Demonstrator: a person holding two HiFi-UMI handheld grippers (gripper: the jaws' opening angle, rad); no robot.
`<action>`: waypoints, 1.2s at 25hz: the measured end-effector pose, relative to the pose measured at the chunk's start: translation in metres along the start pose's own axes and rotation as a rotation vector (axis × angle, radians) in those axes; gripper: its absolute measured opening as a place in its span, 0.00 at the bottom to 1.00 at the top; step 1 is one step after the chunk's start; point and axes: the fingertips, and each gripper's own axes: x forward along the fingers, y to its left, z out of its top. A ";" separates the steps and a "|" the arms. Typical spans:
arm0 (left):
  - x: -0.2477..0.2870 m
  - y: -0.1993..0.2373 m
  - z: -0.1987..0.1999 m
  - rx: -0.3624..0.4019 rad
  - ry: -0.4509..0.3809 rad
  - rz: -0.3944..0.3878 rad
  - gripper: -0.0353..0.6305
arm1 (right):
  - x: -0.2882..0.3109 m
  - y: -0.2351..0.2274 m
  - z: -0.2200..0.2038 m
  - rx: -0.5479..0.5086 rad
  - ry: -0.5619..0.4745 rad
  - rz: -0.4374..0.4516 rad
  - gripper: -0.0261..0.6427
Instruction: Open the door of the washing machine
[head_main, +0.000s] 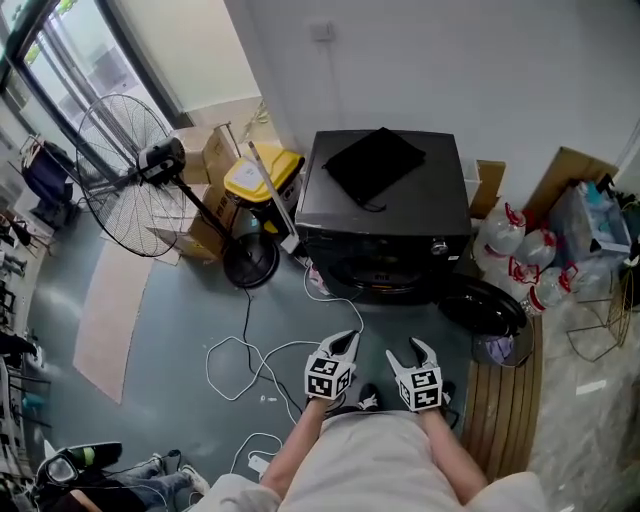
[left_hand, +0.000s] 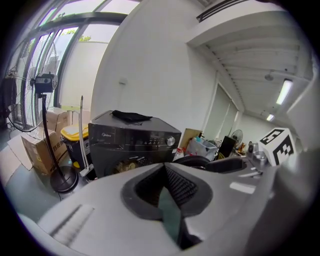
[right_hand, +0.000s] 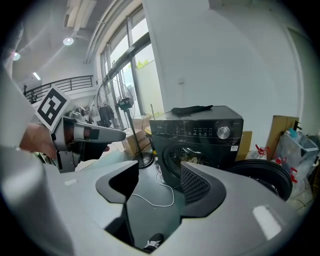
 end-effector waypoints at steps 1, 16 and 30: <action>0.000 0.001 0.001 0.000 -0.001 0.000 0.14 | 0.000 0.000 0.001 0.001 -0.003 0.000 0.41; -0.006 0.005 -0.003 0.024 0.016 -0.036 0.14 | -0.008 0.004 0.007 0.062 -0.045 -0.044 0.04; -0.009 0.002 -0.011 0.010 0.021 -0.053 0.14 | -0.015 0.007 -0.004 0.043 -0.030 -0.053 0.04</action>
